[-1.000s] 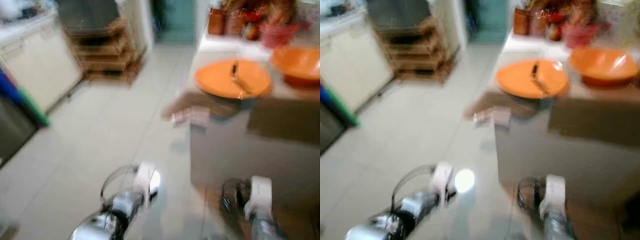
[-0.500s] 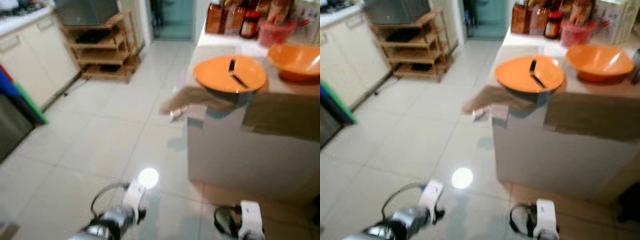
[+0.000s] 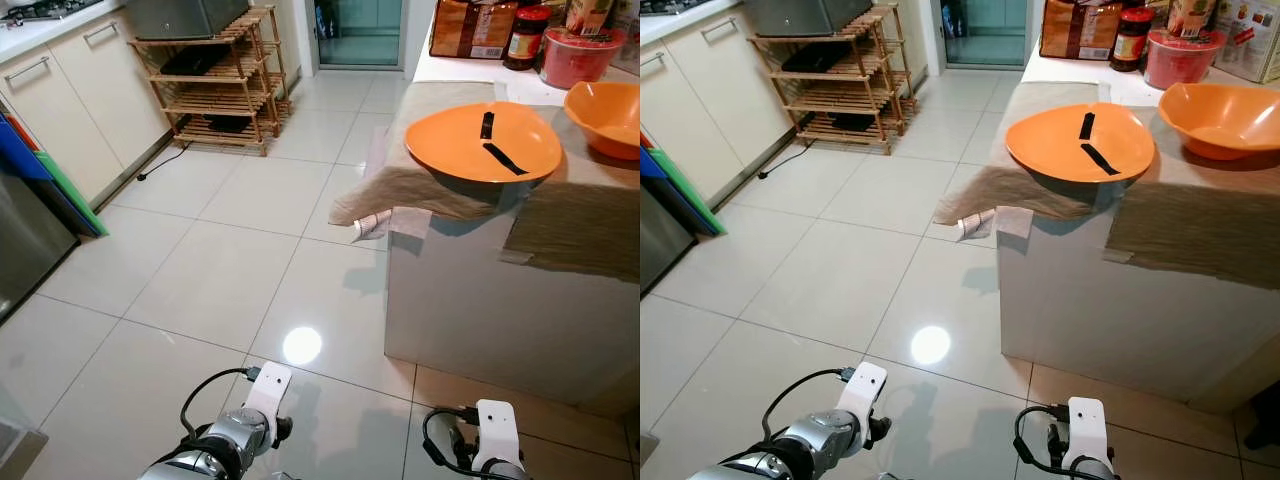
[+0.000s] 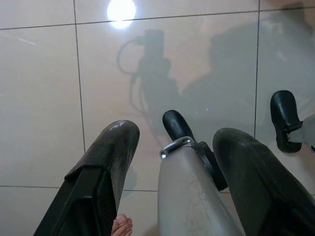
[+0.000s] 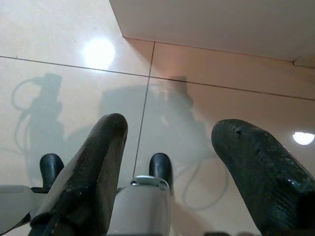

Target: Setting the table

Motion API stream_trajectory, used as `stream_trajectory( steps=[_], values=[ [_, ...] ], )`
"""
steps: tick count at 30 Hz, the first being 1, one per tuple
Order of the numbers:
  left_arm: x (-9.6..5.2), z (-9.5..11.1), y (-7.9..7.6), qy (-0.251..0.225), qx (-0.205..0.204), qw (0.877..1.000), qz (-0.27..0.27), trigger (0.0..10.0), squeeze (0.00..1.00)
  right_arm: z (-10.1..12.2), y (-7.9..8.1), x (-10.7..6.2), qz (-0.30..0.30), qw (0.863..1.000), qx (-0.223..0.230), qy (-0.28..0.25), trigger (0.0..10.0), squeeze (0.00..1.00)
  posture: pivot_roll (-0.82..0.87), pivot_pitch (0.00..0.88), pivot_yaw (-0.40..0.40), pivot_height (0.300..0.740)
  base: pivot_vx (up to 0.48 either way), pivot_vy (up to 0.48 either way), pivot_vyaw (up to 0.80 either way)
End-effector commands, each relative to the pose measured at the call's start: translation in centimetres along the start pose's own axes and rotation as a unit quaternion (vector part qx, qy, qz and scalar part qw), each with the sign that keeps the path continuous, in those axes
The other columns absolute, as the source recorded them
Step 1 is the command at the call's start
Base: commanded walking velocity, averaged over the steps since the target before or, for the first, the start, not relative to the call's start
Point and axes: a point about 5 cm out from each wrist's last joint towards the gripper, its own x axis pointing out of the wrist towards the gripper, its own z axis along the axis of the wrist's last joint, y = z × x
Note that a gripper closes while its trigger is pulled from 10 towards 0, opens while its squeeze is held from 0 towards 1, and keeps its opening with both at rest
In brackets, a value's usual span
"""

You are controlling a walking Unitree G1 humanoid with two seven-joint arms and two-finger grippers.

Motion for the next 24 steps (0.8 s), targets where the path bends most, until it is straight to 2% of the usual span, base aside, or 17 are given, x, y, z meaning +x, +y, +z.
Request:
stream_trajectory(
  steps=[1,8,19,24],
  values=[
    [-0.1,0.4,0.4,-0.008,0.002,1.000,0.006,10.0,0.00,0.1,0.4,0.1,0.007,1.000,-0.006,0.000,10.0,0.00,-0.11,0.000,0.120,0.740,0.000,0.000,0.00],
    [0.0,0.9,-0.1,-0.020,-0.018,1.000,-0.001,10.0,0.00,-0.1,0.0,0.0,0.003,1.000,-0.011,0.005,10.0,0.00,-0.10,0.000,0.106,0.740,0.000,0.000,0.00],
    [0.1,0.2,-1.2,-0.017,-0.054,0.998,-0.005,10.0,0.00,-0.6,-1.2,-0.2,-0.001,0.999,-0.040,0.015,10.0,0.00,-0.14,0.000,0.056,0.740,0.000,0.000,0.00],
    [0.2,0.3,-1.6,-0.018,-0.042,0.999,-0.010,10.0,0.00,-0.9,-2.2,-0.4,-0.012,0.999,-0.041,0.022,10.0,0.00,-0.14,0.000,0.047,0.740,0.000,0.000,0.00]
  ],
)
